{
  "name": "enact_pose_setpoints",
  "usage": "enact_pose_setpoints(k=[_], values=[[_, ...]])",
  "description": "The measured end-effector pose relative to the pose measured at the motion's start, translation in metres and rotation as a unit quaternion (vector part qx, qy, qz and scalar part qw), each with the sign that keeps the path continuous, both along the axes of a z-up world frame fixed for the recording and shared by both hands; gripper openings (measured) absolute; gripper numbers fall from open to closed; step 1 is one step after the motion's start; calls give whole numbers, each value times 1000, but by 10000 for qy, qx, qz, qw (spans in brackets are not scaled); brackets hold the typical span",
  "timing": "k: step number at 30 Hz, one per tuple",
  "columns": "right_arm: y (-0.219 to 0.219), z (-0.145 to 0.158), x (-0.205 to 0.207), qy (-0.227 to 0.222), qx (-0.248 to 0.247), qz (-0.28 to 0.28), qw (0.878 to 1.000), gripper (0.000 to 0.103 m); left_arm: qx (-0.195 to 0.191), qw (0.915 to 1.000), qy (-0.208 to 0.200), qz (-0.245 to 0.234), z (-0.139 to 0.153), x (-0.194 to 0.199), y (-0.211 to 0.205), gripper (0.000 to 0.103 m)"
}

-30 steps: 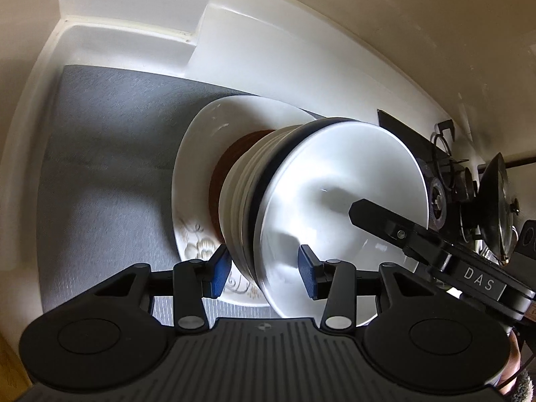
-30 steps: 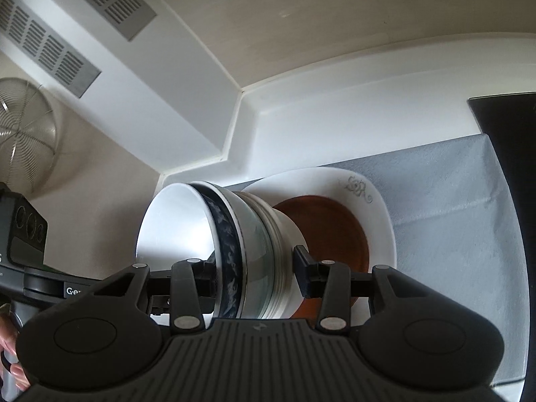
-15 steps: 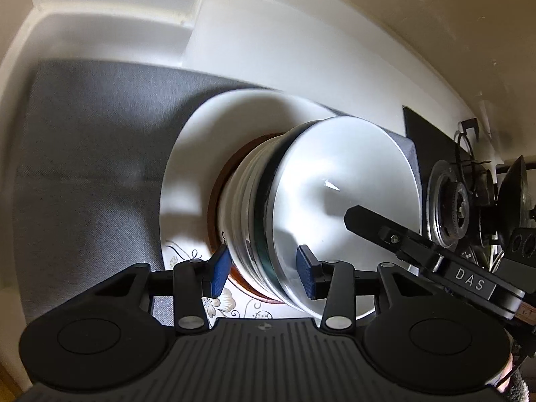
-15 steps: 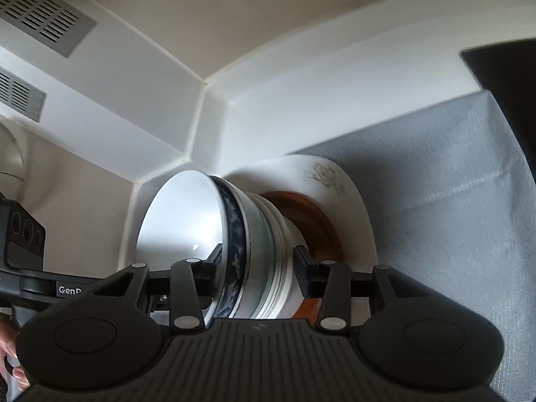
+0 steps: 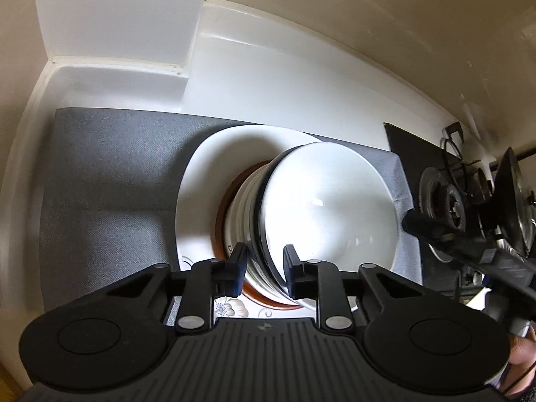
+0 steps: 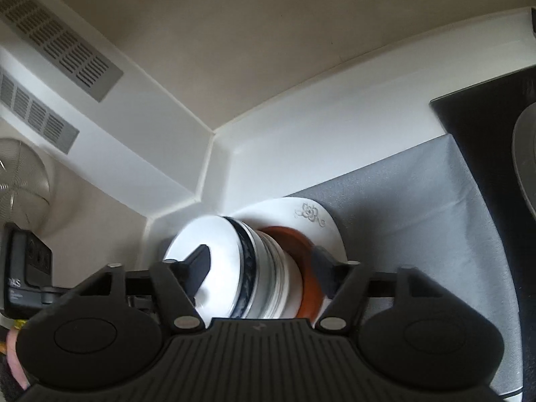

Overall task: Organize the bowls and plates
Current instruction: 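Lower the bowl stack onto the brown plate and open both grippers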

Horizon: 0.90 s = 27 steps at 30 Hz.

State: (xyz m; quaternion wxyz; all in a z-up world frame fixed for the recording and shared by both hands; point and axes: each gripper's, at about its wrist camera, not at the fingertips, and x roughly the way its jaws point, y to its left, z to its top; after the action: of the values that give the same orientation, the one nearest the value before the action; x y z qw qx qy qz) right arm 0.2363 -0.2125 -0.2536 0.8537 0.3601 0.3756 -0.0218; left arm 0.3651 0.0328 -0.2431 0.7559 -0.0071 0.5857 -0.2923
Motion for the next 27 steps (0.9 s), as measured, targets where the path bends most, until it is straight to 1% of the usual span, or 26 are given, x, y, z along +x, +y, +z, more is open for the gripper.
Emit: enact_pose_setpoints(k=[1, 3, 4, 5, 7, 10, 12, 14, 16, 17, 18, 20, 22, 25, 26, 27], values=[[-1, -2, 0, -70, 90, -5, 9999, 37, 27, 10000, -49, -8, 0, 0, -1, 25], [-3, -3, 0, -166, 214, 12, 9996, 25, 3, 10000, -34, -5, -1, 0, 0, 25], [-1, -2, 1, -203, 161, 50, 9997, 24, -5, 10000, -23, -14, -1, 1, 0, 26], [1, -1, 2, -242, 90, 87, 9996, 21, -17, 10000, -1, -11, -1, 0, 0, 26], [5, -2, 4, -237, 4, 89, 9997, 19, -32, 10000, 14, -15, 1, -1, 5, 27], [7, -4, 5, -151, -74, 76, 9998, 17, -62, 10000, -78, -1, 8, -8, 5, 30], [10, -1, 5, -78, -220, 115, 9997, 17, -85, 9999, -146, 6, 13, -13, 5, 30], [20, 9, 0, -148, -505, 263, 9983, 19, -71, 9996, -277, -28, 19, -21, 8, 30], [30, 24, -13, -348, -729, 324, 9962, 33, -77, 9991, -428, 3, 29, -34, 14, 31], [36, 32, -20, -423, -864, 325, 9948, 44, -32, 9985, -549, 18, 36, -42, 16, 31], [42, 40, -27, -487, -993, 324, 9933, 47, 25, 9977, -678, 68, 44, -51, 18, 32], [54, 54, -41, -530, -1170, 302, 9913, 47, 53, 9955, -935, 118, 61, -72, 22, 35], [68, 67, -54, -333, -1340, 242, 9901, 47, -31, 9936, -1119, 173, 79, -93, 25, 40], [93, 89, -74, -94, -1891, 347, 9813, 47, 59, 9872, -1565, 308, 108, -132, 26, 46], [98, 96, -82, -57, -1990, 380, 9793, 49, 67, 9847, -1705, 357, 118, -146, 26, 48], [102, 104, -90, -2, -2017, 414, 9786, 53, 64, 9828, -1803, 404, 128, -160, 25, 49]])
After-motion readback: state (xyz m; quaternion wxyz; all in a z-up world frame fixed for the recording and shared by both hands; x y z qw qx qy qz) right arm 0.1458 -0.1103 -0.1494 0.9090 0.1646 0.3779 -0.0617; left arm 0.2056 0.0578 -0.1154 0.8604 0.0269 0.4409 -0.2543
